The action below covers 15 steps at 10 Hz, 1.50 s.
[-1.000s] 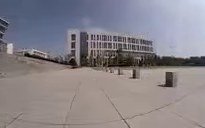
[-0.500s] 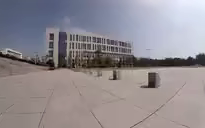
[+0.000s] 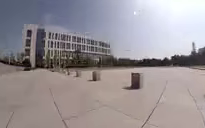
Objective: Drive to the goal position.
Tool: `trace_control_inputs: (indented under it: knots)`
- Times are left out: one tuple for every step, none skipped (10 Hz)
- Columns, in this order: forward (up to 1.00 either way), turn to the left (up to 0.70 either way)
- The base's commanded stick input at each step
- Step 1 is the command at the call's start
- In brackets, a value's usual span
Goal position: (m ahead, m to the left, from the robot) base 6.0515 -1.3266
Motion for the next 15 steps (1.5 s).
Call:
trace_control_inputs:
  knots:
    - [0.7,-0.35]
    - [0.7,-0.35]
    - [0.7,-0.35]
    - [0.7,-0.35]
    - [0.7,-0.35]
    - [0.7,-0.34]
    - [0.7,-0.34]
    - [0.7,-0.34]
    - [0.7,-0.34]
    - [0.7,-0.34]
    - [0.7,-0.34]
    - [0.7,-0.34]
    - [0.7,-0.24]
    - [0.7,-0.11]
    - [0.7,0.0]
